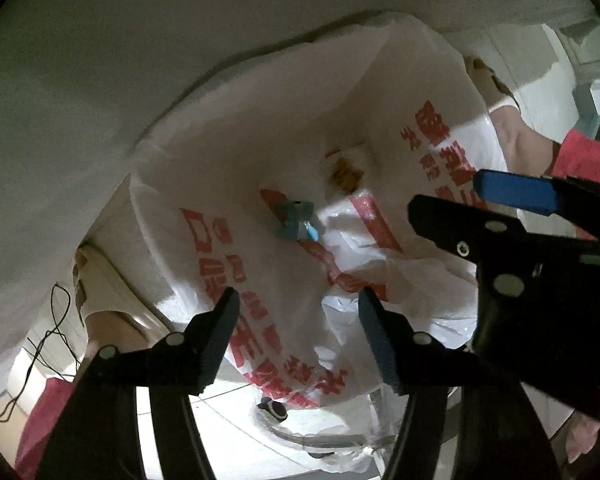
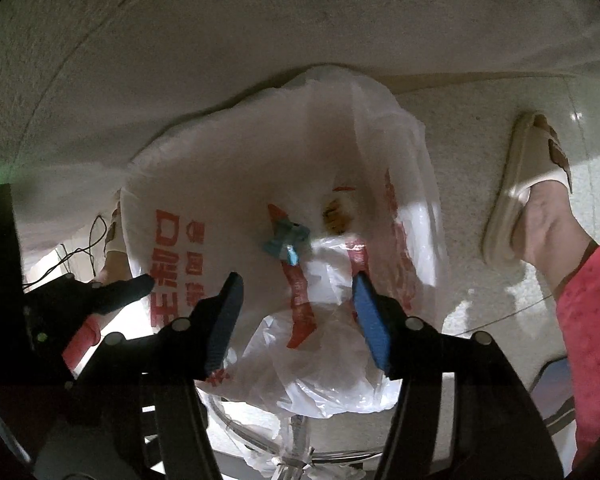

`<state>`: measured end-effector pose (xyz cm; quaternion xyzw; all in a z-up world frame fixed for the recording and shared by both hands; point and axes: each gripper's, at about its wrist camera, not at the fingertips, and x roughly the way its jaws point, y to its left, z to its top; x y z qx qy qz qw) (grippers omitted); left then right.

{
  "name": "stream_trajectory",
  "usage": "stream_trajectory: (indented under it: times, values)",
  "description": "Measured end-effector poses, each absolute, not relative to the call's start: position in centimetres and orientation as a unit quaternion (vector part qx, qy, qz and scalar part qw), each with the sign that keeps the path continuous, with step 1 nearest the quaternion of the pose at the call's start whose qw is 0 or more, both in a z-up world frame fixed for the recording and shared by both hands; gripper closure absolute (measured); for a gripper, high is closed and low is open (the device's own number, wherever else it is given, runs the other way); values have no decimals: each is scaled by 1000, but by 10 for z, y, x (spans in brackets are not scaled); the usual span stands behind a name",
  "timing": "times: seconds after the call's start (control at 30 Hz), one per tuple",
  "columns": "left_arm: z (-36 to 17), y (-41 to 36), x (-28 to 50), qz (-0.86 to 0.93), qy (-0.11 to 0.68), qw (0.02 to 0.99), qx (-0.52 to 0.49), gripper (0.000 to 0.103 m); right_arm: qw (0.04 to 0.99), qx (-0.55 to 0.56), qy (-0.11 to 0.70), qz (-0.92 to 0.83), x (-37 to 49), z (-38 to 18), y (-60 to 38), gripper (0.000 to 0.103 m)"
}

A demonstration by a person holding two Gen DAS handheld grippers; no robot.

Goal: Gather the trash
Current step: 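Raise both tools back toward the remaining trash on the bed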

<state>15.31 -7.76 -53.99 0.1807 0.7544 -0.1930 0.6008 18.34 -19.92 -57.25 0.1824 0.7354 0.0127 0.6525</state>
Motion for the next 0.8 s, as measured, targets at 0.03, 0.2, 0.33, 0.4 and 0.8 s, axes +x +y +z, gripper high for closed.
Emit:
stream_trajectory:
  times: [0.03,0.2,0.33,0.4,0.8]
  values:
    - [-538,-77,153,-192,754,603,179,42,653,182,735,11,183,-573,-198,47]
    - [-512,-77,146,-186,732,623,203,36,668,156,727,16,180,-549,-194,47]
    - [-474,-76,137,-183,713,641,216,30,699,127,703,38,170,-505,-185,36]
    - [-454,-72,134,-180,712,647,204,29,722,104,682,51,162,-476,-182,35]
    - [-267,-21,141,-159,641,726,190,16,825,-13,535,184,153,-266,-195,15]
